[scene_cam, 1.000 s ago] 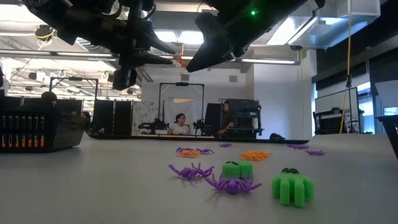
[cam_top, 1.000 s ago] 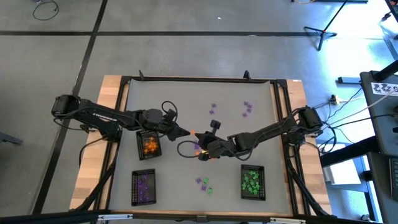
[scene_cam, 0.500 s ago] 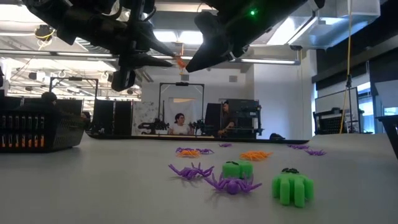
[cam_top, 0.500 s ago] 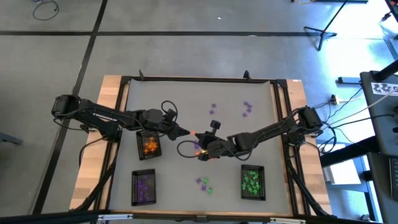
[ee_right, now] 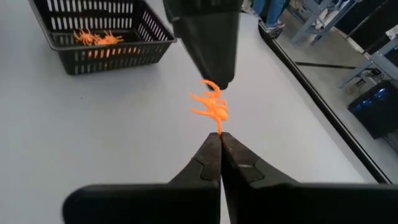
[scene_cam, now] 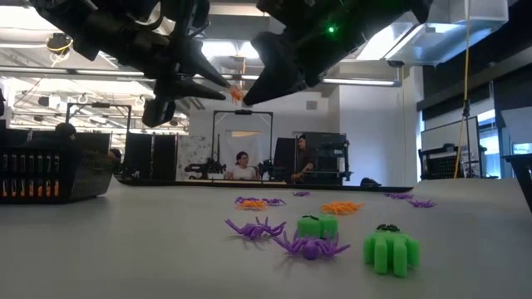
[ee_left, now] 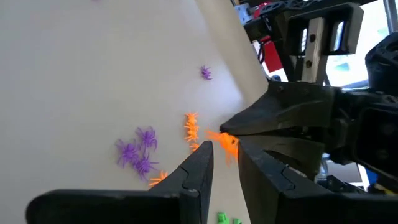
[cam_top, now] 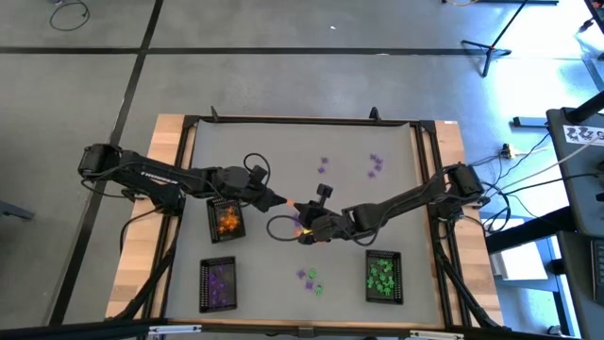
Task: Sort Halloween decoration
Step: Put the orange spider toy into the top black basket
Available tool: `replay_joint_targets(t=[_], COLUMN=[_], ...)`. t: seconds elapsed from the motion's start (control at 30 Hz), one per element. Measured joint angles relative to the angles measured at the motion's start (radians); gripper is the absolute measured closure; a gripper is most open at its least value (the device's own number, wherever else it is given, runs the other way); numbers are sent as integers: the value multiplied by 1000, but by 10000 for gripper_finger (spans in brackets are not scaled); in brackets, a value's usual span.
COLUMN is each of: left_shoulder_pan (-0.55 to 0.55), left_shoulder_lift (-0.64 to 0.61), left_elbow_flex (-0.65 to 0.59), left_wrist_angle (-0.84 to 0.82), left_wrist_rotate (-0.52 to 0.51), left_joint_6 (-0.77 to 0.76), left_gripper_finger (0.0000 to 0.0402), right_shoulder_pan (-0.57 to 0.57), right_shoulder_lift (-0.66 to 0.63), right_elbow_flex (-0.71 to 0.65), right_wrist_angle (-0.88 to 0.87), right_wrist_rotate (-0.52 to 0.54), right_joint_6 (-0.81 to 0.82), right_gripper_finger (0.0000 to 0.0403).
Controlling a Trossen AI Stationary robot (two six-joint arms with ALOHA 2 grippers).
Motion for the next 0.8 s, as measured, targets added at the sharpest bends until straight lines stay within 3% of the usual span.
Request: replay_joint_targets(t=[0.8], left_shoulder_pan=[0], left_shoulder_lift=[0], left_elbow_flex=[0], left_wrist_angle=[-4], left_wrist_rotate=[-58], left_joint_6=[-49], left_gripper_finger=[332], right_shoulder_pan=[-15], right_shoulder_lift=[9], right_elbow_flex=[0], right_wrist_angle=[52], right_wrist_rotate=[36], right_joint_6=[-108], right_gripper_finger=[403])
